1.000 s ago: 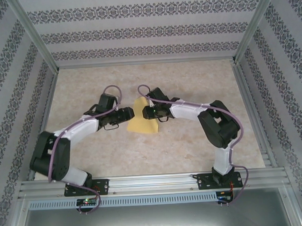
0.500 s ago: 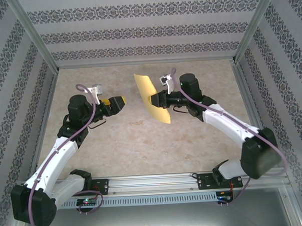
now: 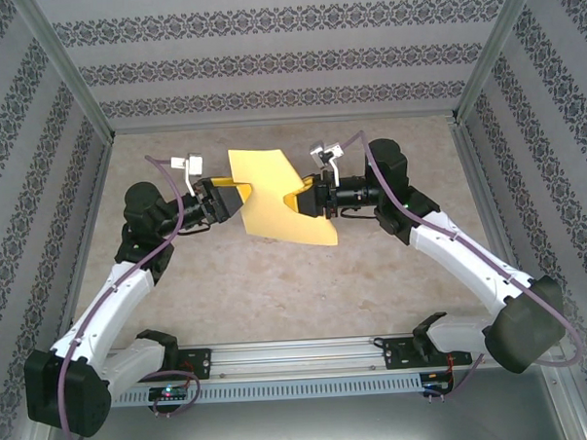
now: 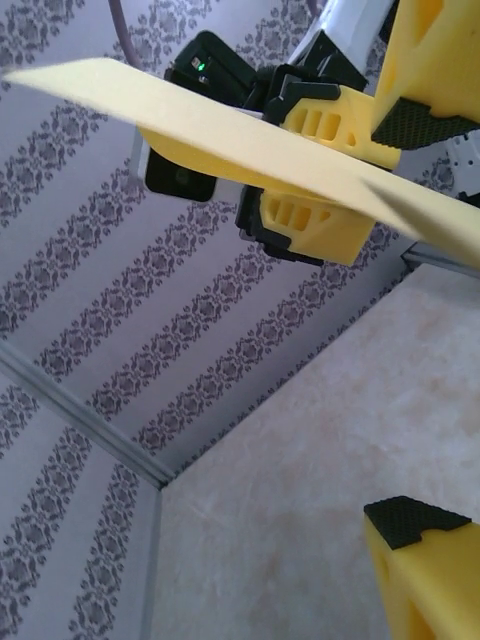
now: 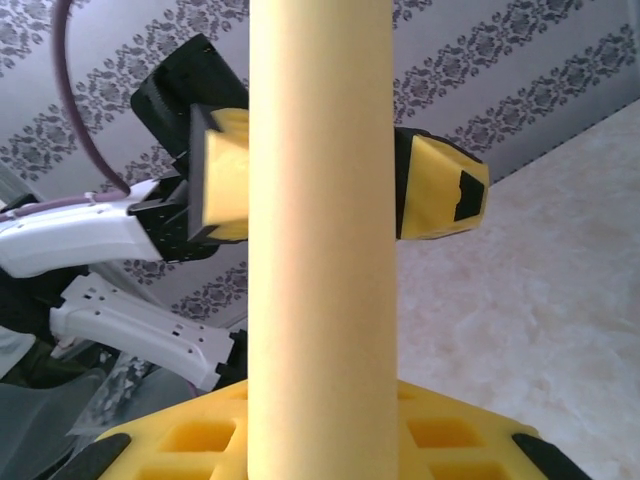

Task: Fold a paper plane with a square sheet of paper (fold left side to right side)
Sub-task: Place a square sheet of paper at the center of the table.

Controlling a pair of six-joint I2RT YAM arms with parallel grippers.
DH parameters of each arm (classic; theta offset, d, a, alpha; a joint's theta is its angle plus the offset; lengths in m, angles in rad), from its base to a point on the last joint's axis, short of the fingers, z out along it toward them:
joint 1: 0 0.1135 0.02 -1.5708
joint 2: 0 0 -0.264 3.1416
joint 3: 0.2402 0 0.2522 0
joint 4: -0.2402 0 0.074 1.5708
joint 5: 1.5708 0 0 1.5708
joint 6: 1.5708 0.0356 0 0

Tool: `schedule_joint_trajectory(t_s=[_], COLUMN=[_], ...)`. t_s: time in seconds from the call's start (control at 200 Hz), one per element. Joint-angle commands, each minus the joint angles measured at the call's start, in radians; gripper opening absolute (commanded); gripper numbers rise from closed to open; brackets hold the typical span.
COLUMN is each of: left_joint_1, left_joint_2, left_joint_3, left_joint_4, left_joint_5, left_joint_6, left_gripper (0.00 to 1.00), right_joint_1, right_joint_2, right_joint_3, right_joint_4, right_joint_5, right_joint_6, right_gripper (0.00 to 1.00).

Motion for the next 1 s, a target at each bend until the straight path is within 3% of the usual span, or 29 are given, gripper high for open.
schedule_joint_trajectory(t_s=[0.0, 0.135, 0.215, 0.355, 0.48, 0.575, 0.654, 0.829, 0.994], left_joint_1=[-0.013, -0.023, -0.025, -0.025, -0.025, -0.024, -0.027, -0.025, -0.027], left_joint_2=[0.003, -0.001, -0.008, 0.02, 0.104, 0.216, 0.314, 0.478, 0.533], left_joint_3=[0.021, 0.025, 0.018, -0.008, -0.035, -0.067, -0.081, -0.105, -0.104], left_joint_4=[0.144, 0.104, 0.034, -0.101, -0.2, -0.18, -0.166, -0.131, -0.136], left_joint_5=[0.071, 0.062, 0.031, -0.052, -0.138, -0.161, -0.173, -0.194, -0.204], left_joint_6=[-0.05, -0.026, 0.014, 0.067, 0.097, 0.072, 0.075, 0.099, 0.122], left_gripper=[0.72, 0.25, 0.09, 0.01, 0.0, 0.0, 0.0, 0.0, 0.0], right_joint_1=[0.007, -0.002, -0.015, -0.048, -0.081, -0.096, -0.098, -0.097, -0.079], right_joint_2=[-0.02, -0.028, -0.04, -0.065, -0.085, -0.082, -0.062, 0.01, 0.149], right_joint_3=[0.021, 0.011, -0.001, -0.034, -0.088, -0.121, -0.14, -0.217, -0.251], right_joint_4=[0.06, 0.027, -0.036, -0.181, -0.251, -0.301, -0.324, -0.199, -0.064], right_joint_5=[-0.032, 0.029, 0.11, 0.344, 0.553, 0.693, 0.733, 0.67, 0.581], right_joint_6=[0.02, 0.0, -0.034, -0.09, -0.092, -0.083, -0.084, 0.018, 0.145], right_gripper=[0.27, 0.34, 0.45, 0.7, 0.83, 0.88, 0.88, 0.62, 0.26])
